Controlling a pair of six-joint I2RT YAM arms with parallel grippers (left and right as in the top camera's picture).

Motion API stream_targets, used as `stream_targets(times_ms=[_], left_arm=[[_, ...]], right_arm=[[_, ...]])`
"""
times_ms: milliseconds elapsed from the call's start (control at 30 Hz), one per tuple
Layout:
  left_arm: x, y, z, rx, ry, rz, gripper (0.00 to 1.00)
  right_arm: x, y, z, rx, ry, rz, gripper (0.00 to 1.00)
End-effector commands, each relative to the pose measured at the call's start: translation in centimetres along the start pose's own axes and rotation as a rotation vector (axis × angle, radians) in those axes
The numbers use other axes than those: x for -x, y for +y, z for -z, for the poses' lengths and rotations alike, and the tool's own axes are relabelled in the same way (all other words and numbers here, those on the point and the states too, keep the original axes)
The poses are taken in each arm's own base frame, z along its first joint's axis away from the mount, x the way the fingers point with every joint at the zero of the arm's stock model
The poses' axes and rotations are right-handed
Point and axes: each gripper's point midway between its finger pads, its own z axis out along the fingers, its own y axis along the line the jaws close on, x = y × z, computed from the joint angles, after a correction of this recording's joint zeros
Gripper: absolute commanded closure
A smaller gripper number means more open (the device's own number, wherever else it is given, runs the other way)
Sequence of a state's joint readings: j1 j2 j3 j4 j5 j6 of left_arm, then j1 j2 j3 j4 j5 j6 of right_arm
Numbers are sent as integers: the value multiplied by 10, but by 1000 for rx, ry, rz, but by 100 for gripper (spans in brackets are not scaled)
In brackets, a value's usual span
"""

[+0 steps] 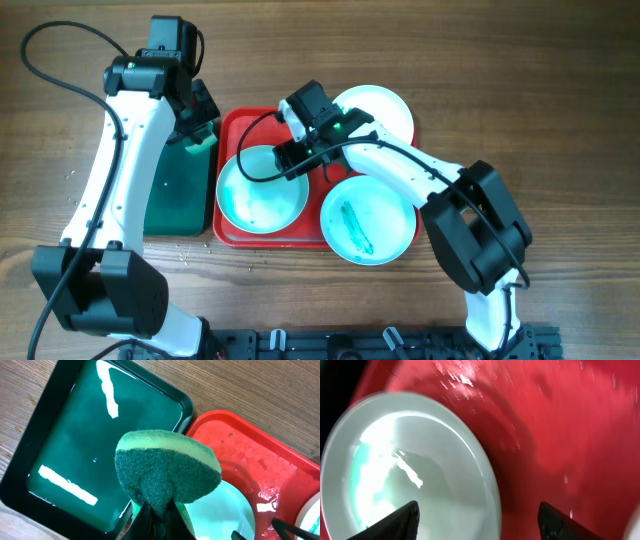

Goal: Clean dirty plates on tray and stack at the side

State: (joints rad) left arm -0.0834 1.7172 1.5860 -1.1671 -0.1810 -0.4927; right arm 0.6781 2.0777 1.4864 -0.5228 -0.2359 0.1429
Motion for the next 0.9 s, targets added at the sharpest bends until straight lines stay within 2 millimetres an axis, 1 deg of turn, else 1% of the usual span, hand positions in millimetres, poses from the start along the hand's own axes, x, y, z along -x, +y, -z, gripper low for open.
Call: stream_targets(times_ms=[0, 67, 167, 233, 267, 300, 333, 367, 433, 500, 533, 600, 667, 733, 800, 867], left_arm=[[-2, -3, 1, -32, 15, 23, 96], [-2, -4, 1, -32, 14, 24, 96], [-2, -4, 1, -32, 14, 23, 96], [-2, -4, 1, -32, 14, 23, 96], [-2, -4, 1, -32, 14, 23, 96], [-2, -4, 1, -32, 14, 24, 96], [-2, -4, 1, -32, 14, 23, 96], [-2, -4, 1, -32, 14, 24, 96], [-2, -5, 1, -41, 13, 35, 96], [-1, -6, 1, -43, 10, 51, 96], [-1, -6, 1, -43, 10, 51, 96], [-2, -8, 0, -55, 21, 51, 96], [-7, -18, -1, -97, 52, 46, 96], [-16, -34, -5, -144, 91, 25, 96], [-23, -47, -14, -143, 110, -6, 96], [-35, -61, -26, -133, 139, -48, 96]], right_arm=[[8, 4, -14, 32, -21, 96, 24], [6, 1, -25, 29, -16, 64, 24], [7, -8, -32, -12, -26, 17, 26], [4, -7, -40, -11, -19, -12, 30], [2, -8, -43, -13, -13, -35, 36], [0, -11, -44, -24, -9, -67, 47], [0, -12, -44, -31, -6, -93, 62], [-2, -12, -44, -33, 1, -120, 74], [-7, -13, -44, -37, 18, -192, 86], [-11, -13, -41, -40, 37, -251, 93], [-11, -13, -37, -41, 38, -258, 96], [-10, -13, -26, -58, 37, -299, 96], [-9, -28, -9, -171, 7, -406, 96], [-13, -56, 14, -362, -45, -527, 96], [-22, -69, 22, -448, -43, -578, 96], [-25, -70, 21, -452, -37, -579, 96]])
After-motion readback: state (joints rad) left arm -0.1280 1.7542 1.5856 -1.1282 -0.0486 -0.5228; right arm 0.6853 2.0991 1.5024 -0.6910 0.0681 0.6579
